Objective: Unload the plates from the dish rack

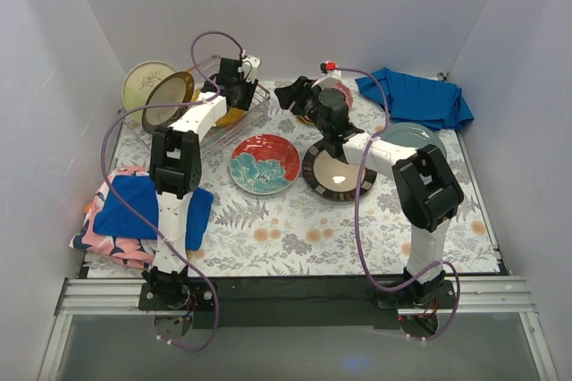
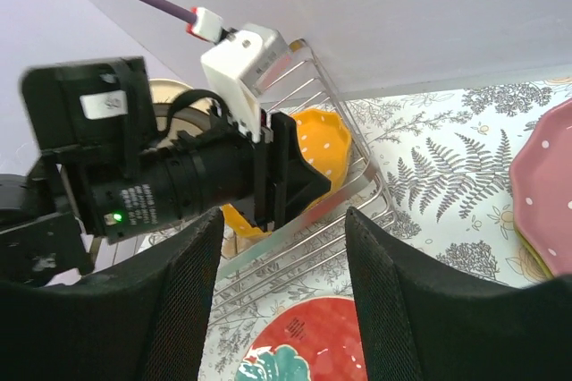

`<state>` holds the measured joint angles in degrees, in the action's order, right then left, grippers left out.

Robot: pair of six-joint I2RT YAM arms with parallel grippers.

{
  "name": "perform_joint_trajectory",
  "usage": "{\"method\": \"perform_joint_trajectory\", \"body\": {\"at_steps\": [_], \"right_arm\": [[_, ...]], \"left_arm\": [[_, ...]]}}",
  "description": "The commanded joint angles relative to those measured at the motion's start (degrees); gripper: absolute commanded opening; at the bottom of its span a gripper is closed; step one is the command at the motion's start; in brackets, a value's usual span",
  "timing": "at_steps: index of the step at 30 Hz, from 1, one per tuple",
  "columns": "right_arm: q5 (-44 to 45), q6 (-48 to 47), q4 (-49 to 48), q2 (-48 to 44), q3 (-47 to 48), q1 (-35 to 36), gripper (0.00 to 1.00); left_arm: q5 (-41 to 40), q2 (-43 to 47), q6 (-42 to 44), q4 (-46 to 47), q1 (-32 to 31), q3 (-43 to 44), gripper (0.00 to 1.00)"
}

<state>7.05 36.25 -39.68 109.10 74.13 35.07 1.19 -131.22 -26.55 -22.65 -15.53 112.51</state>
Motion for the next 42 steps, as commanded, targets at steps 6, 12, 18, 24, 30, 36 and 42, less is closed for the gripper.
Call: {"method": "perform_joint_trajectory", "body": {"at_steps": [6, 12, 18, 24, 30, 36, 42], "right_arm": [[-2.56, 3.74, -5.85, -1.87, -2.94, -2.99, 0.61], [-3.71, 3.92, -6.46, -1.87, -3.11, -3.69, 0.61], [-4.50, 5.05, -6.64, -1.35, -3.11, -4.48, 0.60], [-5.99, 6.99, -6.90, -0.82, -3.02, -5.36, 0.59], [-6.61, 7.87, -6.90, -0.90, -3.20, -6.15, 0.59], [-7.91, 8.66, -6.90, -0.64, -2.76, -6.24, 0.59], [-10.04, 9.72, -6.90, -0.47, -2.06, -6.24, 0.58]], "left_arm": [[-2.33, -3.43, 8.43, -0.46, -0.55, 0.43, 0.32], [-4.18, -4.75, 11.07, -0.11, -0.47, 0.34, 0.32], [-5.59, -6.86, 13.71, -1.25, -0.73, 1.84, 0.19], [-8.39, -7.12, 16.87, -0.81, -1.96, 1.92, 0.00], [-9.37, -4.05, 17.49, -0.46, -2.93, 2.45, 0.00], [-8.57, -0.62, 14.86, -2.39, -3.19, 6.66, 0.00], [-12.96, 0.17, 17.58, -1.69, -3.37, 7.55, 0.00]]}}
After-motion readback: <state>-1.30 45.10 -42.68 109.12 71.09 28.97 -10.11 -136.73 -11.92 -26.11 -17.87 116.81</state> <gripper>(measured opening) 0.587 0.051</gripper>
